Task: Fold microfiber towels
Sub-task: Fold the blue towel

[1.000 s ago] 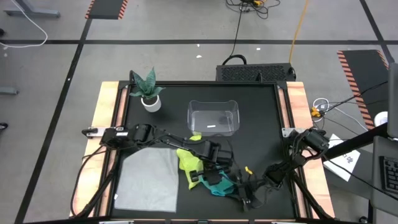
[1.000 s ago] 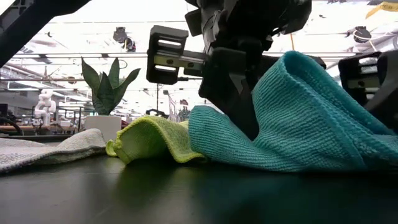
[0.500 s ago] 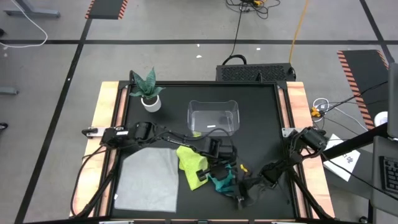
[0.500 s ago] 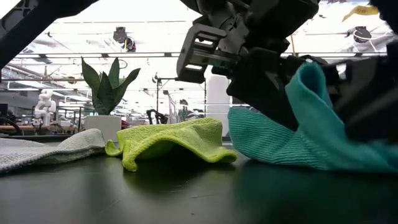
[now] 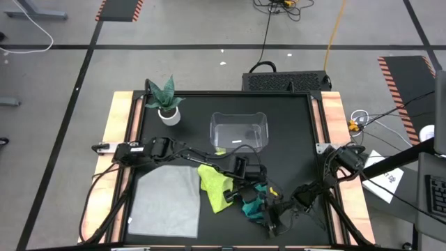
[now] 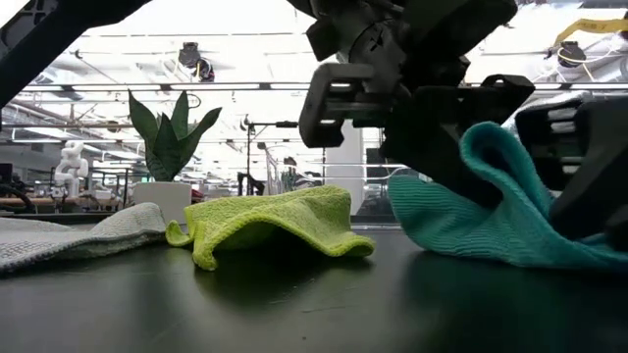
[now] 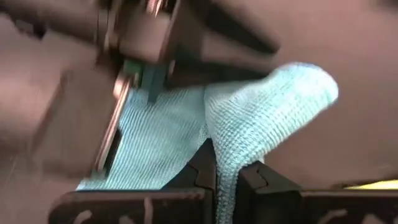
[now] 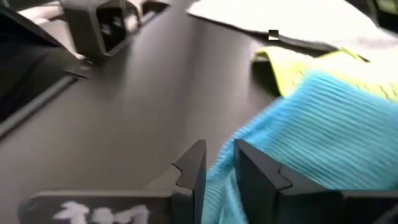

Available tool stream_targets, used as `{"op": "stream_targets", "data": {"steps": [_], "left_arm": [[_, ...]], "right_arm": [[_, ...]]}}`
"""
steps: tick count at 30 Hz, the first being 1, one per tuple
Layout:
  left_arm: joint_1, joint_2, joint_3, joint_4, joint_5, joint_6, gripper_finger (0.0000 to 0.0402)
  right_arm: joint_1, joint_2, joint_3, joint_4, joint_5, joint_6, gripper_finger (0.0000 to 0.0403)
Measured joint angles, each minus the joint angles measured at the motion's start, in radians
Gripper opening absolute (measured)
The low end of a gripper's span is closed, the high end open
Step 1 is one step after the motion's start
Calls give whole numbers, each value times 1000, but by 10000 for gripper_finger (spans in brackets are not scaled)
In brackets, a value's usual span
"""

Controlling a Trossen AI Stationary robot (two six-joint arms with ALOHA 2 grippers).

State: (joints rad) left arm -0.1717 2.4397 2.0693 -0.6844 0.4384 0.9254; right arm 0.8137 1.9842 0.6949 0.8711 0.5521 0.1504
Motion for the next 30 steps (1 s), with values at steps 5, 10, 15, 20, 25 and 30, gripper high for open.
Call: {"op": "stream_targets", "data": {"steps": [5,10,15,20,25,30], "left_arm": [[-2,0,0,20,-45,13,22],[-12,0,0,36,-62,-18,62],[-38,0,0,28,-173,-16,138],[-66,-13,0,28,-329,-4,205],[-78,-72,0,25,-363,-14,244],[-78,-148,1,-30,-359,-78,261]], "right_arm": [[17,0,0,5,23,-7,73],[27,0,0,10,25,-7,73],[43,0,0,47,24,-41,73],[64,0,0,104,24,-90,73],[77,0,9,105,24,-92,73],[95,-1,31,105,36,-139,73]]}}
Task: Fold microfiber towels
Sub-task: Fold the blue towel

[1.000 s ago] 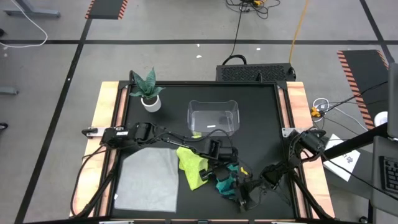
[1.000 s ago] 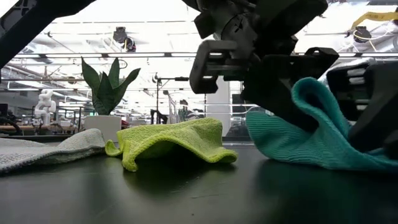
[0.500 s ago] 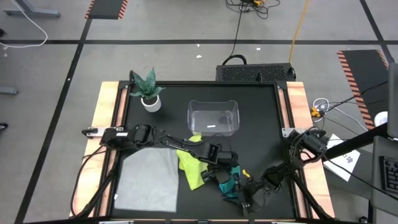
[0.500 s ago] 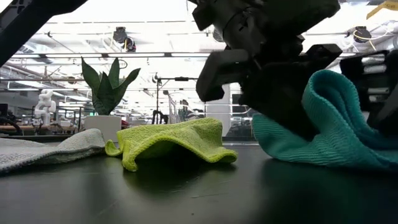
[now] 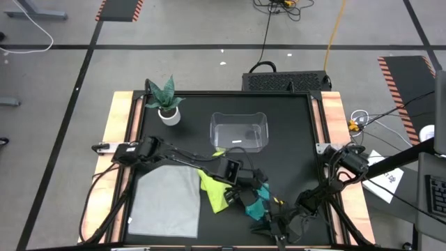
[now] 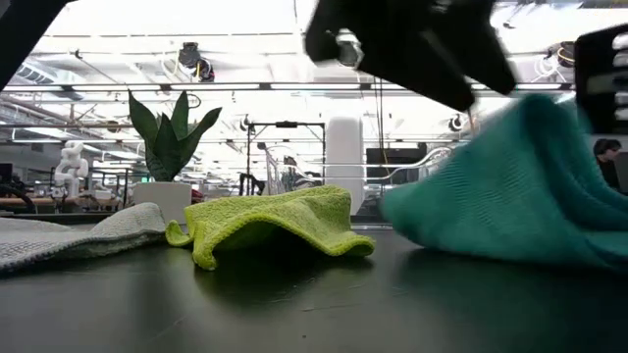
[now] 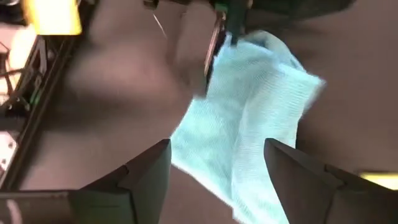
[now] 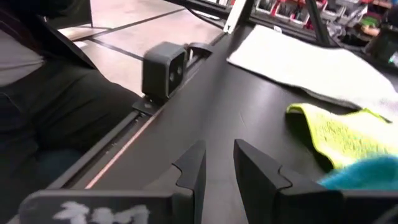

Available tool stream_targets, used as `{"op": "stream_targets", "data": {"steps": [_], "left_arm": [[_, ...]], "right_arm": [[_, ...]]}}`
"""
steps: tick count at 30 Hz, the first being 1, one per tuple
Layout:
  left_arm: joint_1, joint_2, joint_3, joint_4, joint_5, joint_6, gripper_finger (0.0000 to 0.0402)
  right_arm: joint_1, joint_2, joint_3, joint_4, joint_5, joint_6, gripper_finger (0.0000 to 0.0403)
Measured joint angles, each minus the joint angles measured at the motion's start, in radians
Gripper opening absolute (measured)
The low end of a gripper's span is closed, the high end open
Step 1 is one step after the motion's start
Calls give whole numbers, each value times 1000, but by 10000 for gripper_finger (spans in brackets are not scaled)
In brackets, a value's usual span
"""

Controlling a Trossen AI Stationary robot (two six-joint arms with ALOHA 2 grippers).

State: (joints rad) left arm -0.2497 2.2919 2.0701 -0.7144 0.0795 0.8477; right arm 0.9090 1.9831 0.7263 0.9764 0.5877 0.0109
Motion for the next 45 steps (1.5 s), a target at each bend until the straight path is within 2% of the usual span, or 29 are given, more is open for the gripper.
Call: {"op": "stream_targets", "data": {"steps": [4,10,16,21,26,29,33,36,40,45], "left_arm": [[0,-59,0,-115,6,-67,264],[0,-126,0,-249,7,-258,264],[-43,-123,-7,-339,-65,-413,248],[-105,-143,-109,-314,-163,-506,221],[-155,-214,-338,-104,-218,-589,191],[-188,-252,-505,39,-273,-651,174],[-228,-305,-682,266,-392,-734,155],[-261,-309,-759,360,-501,-776,146],[-295,-311,-801,414,-618,-803,137],[-299,-310,-858,510,-624,-800,136]], "right_arm": [[20,-19,4,-1,44,-27,73],[42,-62,4,-64,124,-35,73],[27,-68,4,-99,122,-1,73],[-15,-72,4,-130,60,48,76],[-33,-139,4,-269,57,62,84],[-36,-220,3,-422,91,81,83],[-65,-327,3,-677,92,205,80],[-96,-384,-2,-822,84,271,80],[-155,-429,-1,-897,53,296,80],[-262,-439,0,-871,-169,231,80]]}}
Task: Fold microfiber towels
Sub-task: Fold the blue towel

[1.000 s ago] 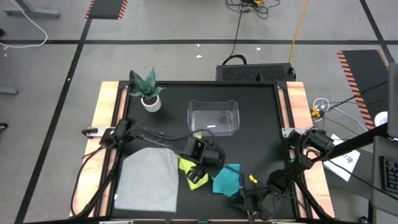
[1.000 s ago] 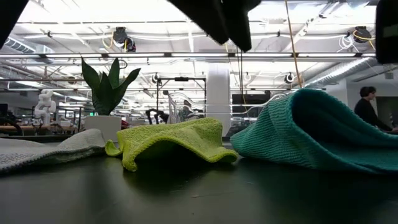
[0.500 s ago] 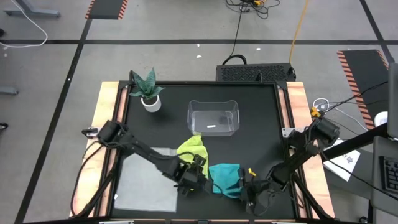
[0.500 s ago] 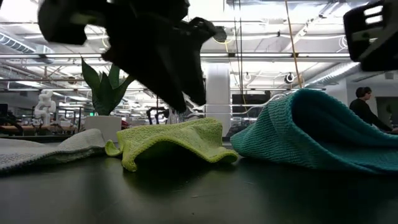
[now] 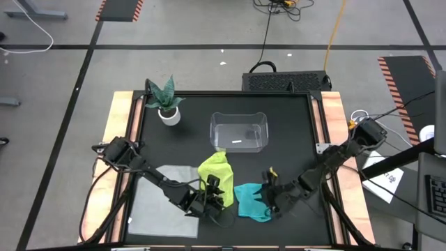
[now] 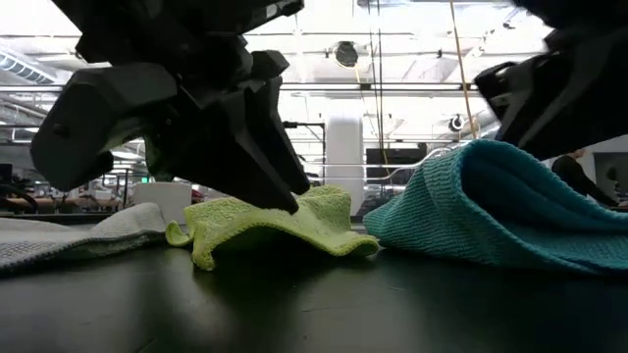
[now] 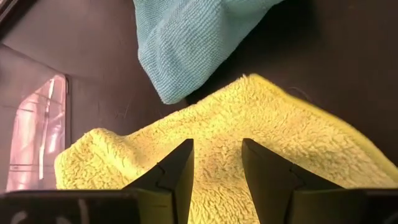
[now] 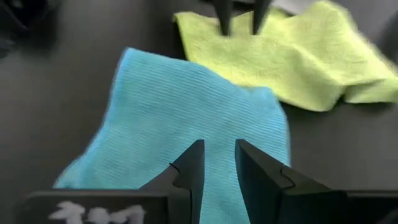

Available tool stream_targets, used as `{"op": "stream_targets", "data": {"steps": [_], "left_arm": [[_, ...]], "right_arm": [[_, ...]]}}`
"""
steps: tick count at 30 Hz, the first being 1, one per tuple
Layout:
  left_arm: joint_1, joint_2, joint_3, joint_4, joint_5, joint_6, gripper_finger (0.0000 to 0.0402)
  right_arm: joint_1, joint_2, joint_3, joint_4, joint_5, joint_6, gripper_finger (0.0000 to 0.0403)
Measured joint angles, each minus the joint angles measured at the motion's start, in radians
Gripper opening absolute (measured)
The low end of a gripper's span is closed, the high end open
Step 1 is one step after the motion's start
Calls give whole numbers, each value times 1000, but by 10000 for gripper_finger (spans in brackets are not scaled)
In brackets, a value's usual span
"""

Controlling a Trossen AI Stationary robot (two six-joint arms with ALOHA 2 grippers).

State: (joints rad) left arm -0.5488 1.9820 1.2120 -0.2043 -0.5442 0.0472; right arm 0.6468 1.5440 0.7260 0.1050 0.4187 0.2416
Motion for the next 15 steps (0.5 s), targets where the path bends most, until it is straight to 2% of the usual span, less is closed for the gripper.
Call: {"op": "stream_targets", "data": {"steps": [5,9,15], "left_arm": [[5,0,-1,14,-13,37,136],[20,0,-1,103,-24,126,136],[74,0,0,204,137,184,136]], "right_arm": [[-99,1,0,-39,-64,-19,80],[-143,1,0,-60,-86,-43,80],[-214,1,0,-73,-192,-58,80]]}}
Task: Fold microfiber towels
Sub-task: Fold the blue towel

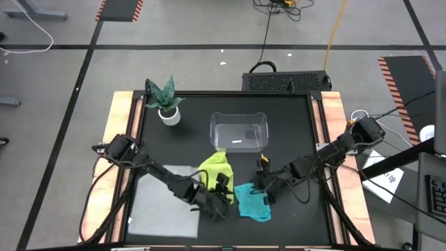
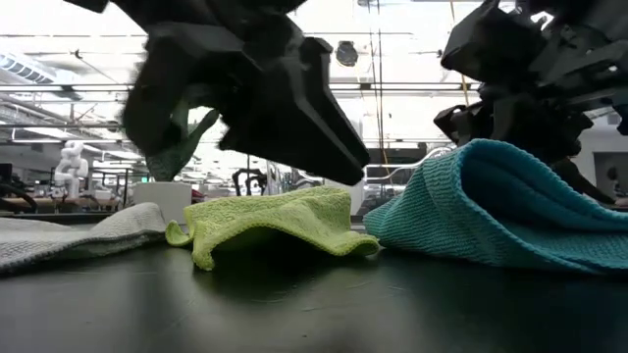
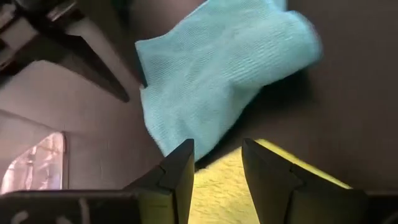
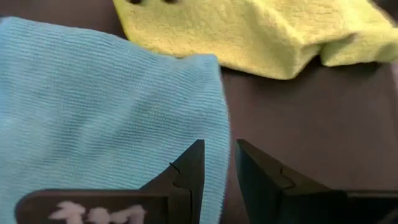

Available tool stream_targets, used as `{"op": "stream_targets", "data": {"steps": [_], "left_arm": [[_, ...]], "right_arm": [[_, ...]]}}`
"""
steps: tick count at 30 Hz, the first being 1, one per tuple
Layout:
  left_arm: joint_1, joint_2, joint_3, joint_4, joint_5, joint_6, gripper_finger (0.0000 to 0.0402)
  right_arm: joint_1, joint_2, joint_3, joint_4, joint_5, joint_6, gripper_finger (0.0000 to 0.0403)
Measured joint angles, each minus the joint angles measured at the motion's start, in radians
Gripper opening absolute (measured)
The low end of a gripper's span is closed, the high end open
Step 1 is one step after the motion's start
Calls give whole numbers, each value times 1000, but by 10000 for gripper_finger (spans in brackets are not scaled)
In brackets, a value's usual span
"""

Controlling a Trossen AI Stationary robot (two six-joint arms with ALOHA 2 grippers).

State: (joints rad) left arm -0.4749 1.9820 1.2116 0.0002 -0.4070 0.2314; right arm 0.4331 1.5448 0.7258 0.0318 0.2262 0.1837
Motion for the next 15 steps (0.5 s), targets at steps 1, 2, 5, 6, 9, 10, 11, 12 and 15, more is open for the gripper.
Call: {"op": "stream_targets", "data": {"steps": [1,2,5,6,9,10,11,12,15], "left_arm": [[8,0,0,10,7,1,136],[16,0,0,25,20,3,136],[40,0,1,30,106,-16,136],[46,5,1,29,133,-28,136],[49,9,0,27,155,-51,136],[46,9,0,32,157,-55,136],[43,9,0,38,175,-60,136],[37,9,0,45,201,-65,136],[20,9,0,77,267,-69,136]], "right_arm": [[-8,0,0,-2,-19,-2,80],[-14,0,0,-9,-22,-2,80],[-31,0,0,-44,-25,-2,80],[-35,0,0,-60,-29,3,79],[-48,0,0,-102,-55,26,79],[-49,0,0,-109,-56,32,79],[-48,0,0,-115,-57,36,79],[-48,0,-2,-116,-59,37,79],[-48,0,-21,-115,-66,46,79]]}}
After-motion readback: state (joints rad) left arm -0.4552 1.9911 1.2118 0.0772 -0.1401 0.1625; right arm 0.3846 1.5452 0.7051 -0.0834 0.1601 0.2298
